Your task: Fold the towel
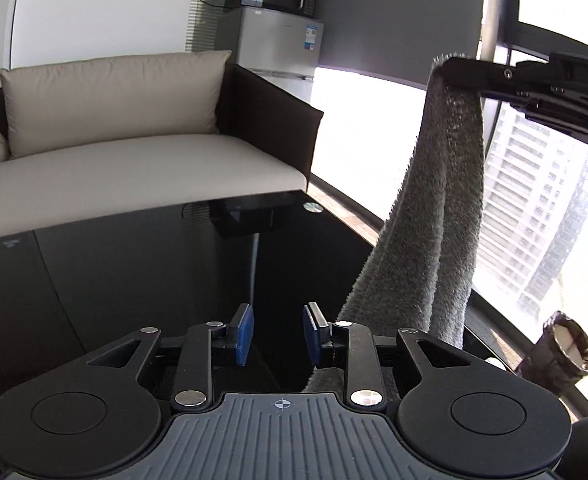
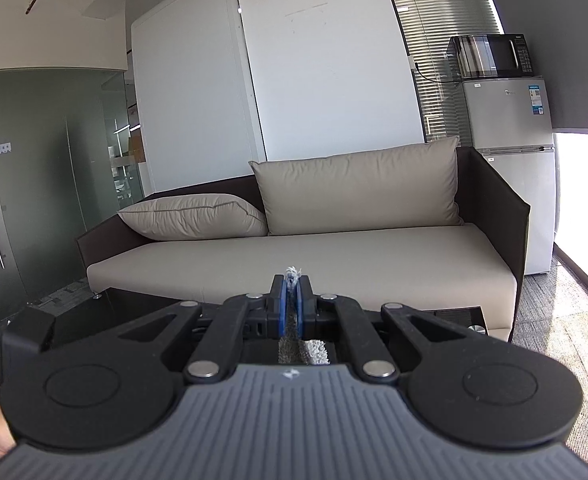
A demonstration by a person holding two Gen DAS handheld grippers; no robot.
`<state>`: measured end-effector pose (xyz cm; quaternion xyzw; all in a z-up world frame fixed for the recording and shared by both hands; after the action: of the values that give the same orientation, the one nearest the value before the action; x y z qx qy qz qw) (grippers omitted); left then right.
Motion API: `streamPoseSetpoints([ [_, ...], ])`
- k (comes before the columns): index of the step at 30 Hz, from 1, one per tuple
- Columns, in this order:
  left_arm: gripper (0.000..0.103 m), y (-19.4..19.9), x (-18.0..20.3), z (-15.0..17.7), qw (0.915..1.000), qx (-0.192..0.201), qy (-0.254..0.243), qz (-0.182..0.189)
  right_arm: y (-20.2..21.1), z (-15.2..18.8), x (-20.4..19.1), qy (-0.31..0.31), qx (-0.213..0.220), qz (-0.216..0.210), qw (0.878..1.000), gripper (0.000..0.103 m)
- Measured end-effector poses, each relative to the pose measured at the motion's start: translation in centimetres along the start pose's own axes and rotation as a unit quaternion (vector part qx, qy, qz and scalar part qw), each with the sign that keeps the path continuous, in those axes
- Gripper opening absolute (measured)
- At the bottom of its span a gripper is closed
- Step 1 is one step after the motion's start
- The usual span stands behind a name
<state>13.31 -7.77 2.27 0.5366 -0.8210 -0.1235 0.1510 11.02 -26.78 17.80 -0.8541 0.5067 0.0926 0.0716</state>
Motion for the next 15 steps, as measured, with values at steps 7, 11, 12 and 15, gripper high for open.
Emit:
streamPoseSetpoints([
  [7,0.064,-1.9,0.4,3.5,0.9989,-0.025,0.027,0.029,0.4,-0.5,0.4,-0.003,0.005,-0.004,1.000,0.005],
  [11,0.094,-2.1,0.9,5.2,0.9968,-0.030,0.054,0.050,0.4,-0.5,0.6,-0.005,0.004,-0.004,1.000,0.005],
  [12,0.096,-2.2,1.1,5.4,0.9960,-0.031,0.062,0.057,0.4,-0.5,0.6,-0.004,0.005,-0.004,1.000,0.005],
  [15,0.099,-2.1,1.7,6.4,0.9927,-0.038,0.079,0.082,0.3,-0.6,0.7,-0.006,0.005,-0.004,1.000,0.005],
])
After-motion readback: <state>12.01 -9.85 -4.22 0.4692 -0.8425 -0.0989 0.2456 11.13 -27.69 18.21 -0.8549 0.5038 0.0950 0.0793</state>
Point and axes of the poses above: each gripper's, at about its wrist camera, not at the fingertips, and y roughly against the way its jaws point, x to its right, z to its underside, the point moved 9 cm from there along -y, roughly the way its jaws point, and after that the axes turned 13 degrees about x, right-handed, at the moved point
